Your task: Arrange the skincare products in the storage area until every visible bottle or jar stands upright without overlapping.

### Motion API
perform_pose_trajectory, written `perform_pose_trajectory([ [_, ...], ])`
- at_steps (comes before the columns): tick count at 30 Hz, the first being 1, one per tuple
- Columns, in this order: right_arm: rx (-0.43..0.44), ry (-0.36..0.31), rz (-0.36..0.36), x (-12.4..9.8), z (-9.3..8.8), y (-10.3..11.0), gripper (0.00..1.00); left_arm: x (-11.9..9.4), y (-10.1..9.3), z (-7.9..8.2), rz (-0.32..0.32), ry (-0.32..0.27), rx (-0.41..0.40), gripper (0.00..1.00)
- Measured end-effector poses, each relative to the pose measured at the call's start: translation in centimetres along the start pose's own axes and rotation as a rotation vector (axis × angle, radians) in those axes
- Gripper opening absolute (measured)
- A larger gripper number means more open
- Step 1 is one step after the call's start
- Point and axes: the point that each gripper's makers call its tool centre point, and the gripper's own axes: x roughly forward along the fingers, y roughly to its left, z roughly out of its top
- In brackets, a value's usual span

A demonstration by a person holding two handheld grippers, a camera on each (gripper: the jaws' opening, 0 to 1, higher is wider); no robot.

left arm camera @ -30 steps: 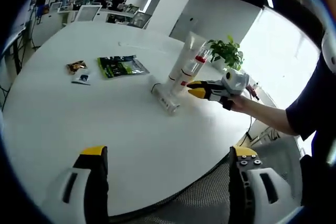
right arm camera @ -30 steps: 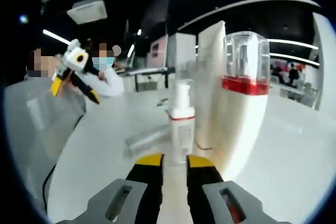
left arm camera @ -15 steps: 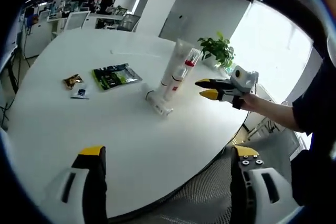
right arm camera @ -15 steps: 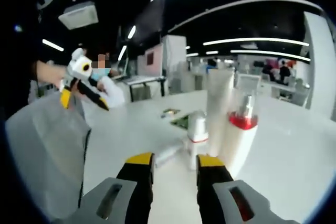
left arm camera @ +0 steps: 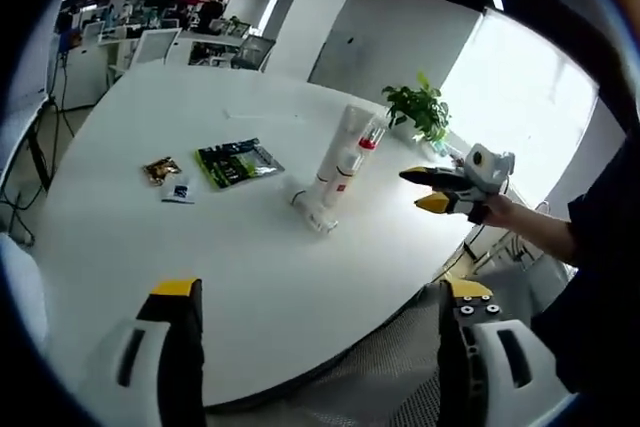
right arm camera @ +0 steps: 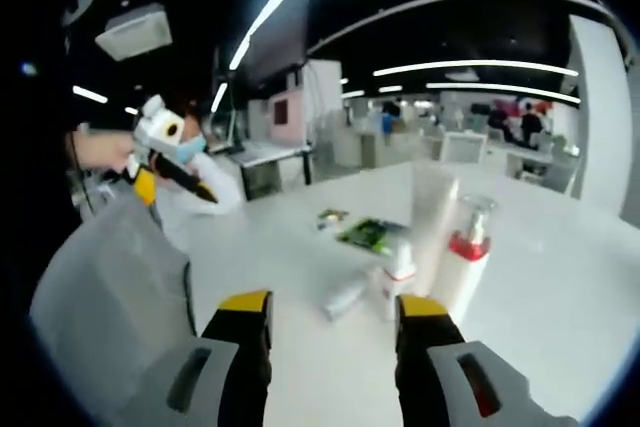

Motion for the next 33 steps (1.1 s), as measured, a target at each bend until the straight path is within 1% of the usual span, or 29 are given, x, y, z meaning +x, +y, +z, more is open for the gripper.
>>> perform_pose_trajectory([
  [5, 0.016, 0.016, -0.01, -0.7, 0.7, 1.6, 0.49, -1.3, 0.4, -0.2, 0.003, -0.007, -0.002, 0.92],
  [8, 0.028, 0.023, -0.01, -1.0, 0.7, 2.3, 0.54, -1.8, 0.7, -0.3, 0.006, -0.011, -0.004, 0.92],
  [10, 0.037, 0.035, -0.007, -1.3, 0.7, 3.0, 0.58, -2.1, 0.9, -0.5, 0.011, -0.004, -0.007, 0.92],
  [13, 0.065, 0.025, -0.005, -1.7, 0.9, 3.7, 0.62, -2.4, 1.2, -0.6, 0.019, 0.002, -0.002, 0.92],
  [16, 0.078, 0.041, -0.014, -1.9, 0.7, 4.1, 0.64, -3.0, 1.4, -0.1, 0.024, -0.018, 0.0, 0.92],
  [19, 0.086, 0.038, -0.031, -2.1, 0.8, 4.3, 0.67, -3.5, 1.3, 0.0, 0.019, -0.028, -0.002, 0.92],
  [21, 0.102, 0.019, -0.039, -2.4, 1.1, 4.5, 0.69, -3.8, 1.3, -0.3, 0.02, -0.02, 0.005, 0.92],
  [24, 0.121, 0.002, -0.055, -2.8, 1.2, 4.7, 0.72, -4.3, 1.5, -0.7, 0.025, -0.014, 0.005, 0.93],
  [27, 0.143, 0.003, -0.074, -3.4, 0.8, 4.7, 0.74, -4.7, 1.7, -1.1, 0.027, -0.012, -0.008, 0.93],
  [30, 0.16, 0.015, -0.105, -3.9, 0.4, 4.5, 0.76, -4.7, 1.6, -1.5, 0.004, -0.007, -0.014, 0.93],
  [33, 0.172, 0.009, -0.126, -4.2, 0.8, 4.9, 0.79, -4.8, 1.8, -1.5, -0.008, -0.013, -0.01, 0.93],
])
